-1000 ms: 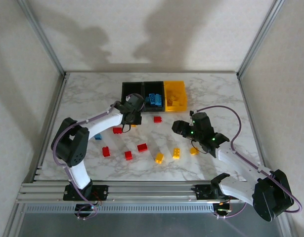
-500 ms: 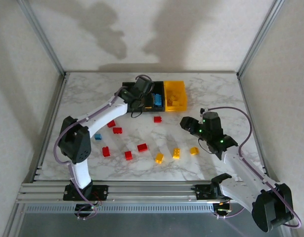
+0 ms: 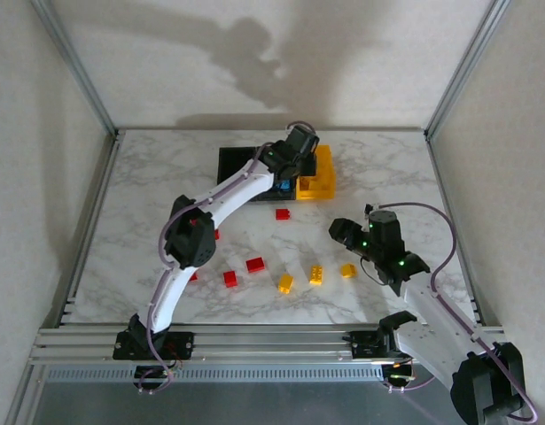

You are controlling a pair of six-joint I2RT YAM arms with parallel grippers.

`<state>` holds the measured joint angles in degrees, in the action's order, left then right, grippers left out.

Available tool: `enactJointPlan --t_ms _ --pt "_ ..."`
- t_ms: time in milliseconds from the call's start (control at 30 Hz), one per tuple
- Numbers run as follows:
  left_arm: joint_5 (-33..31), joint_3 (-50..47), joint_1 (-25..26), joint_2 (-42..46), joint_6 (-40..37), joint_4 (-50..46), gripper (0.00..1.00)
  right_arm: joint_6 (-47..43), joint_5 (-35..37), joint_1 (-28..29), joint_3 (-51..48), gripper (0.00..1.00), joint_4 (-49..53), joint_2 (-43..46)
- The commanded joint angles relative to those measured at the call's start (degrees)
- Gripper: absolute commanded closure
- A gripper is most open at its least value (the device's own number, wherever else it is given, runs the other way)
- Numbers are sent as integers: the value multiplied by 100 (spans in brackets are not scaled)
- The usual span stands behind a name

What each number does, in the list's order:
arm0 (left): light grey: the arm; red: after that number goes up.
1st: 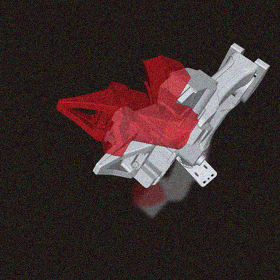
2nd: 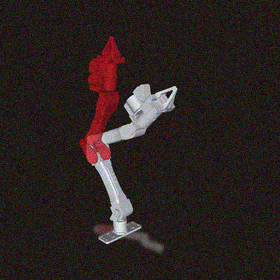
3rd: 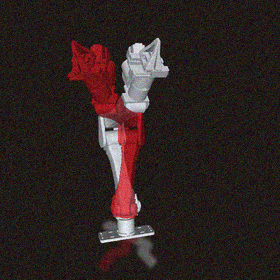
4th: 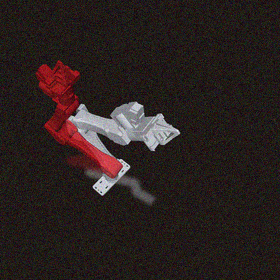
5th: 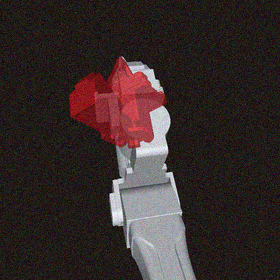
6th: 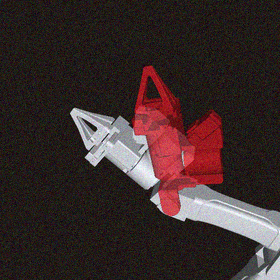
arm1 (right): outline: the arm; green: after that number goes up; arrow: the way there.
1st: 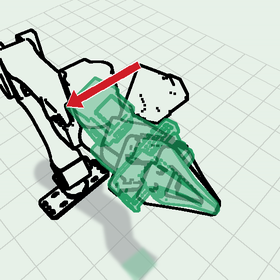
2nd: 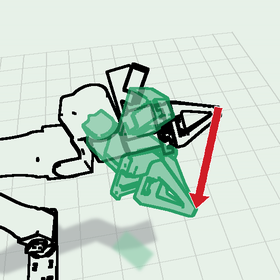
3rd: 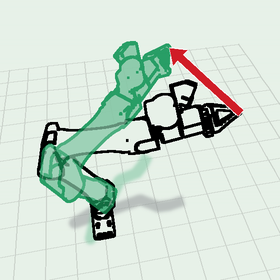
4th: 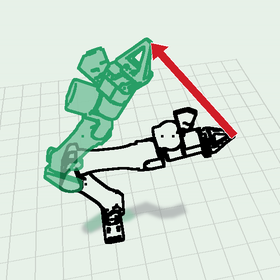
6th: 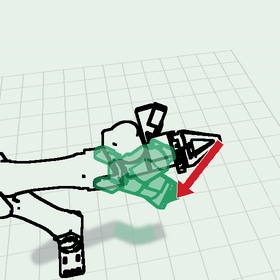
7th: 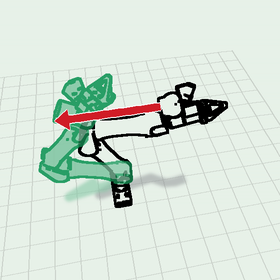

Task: Sort the legos into containers by color
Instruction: Place the lego in the container.

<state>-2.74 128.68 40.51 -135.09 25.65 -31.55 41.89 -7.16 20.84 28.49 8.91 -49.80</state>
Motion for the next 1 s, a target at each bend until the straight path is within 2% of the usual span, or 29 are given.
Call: enactJointPlan --t_ms 0,200,467,700,967 --pt "-42 589 51 -371 -198 -254 80 87 71 -77 -72 37 92 186" --pt "-78 715 63 -658 -373 -27 75 13 42 -202 -50 36 173 197" --pt "-183 798 71 -572 -464 7 40 -24 -5 -264 118 37 194 80" --pt "-17 654 122 -98 -475 -77 37 -22 46 -260 215 37 339 150" --pt "154 -1014 255 1274 -447 75 36 -102 93 -258 454 36 675 173"
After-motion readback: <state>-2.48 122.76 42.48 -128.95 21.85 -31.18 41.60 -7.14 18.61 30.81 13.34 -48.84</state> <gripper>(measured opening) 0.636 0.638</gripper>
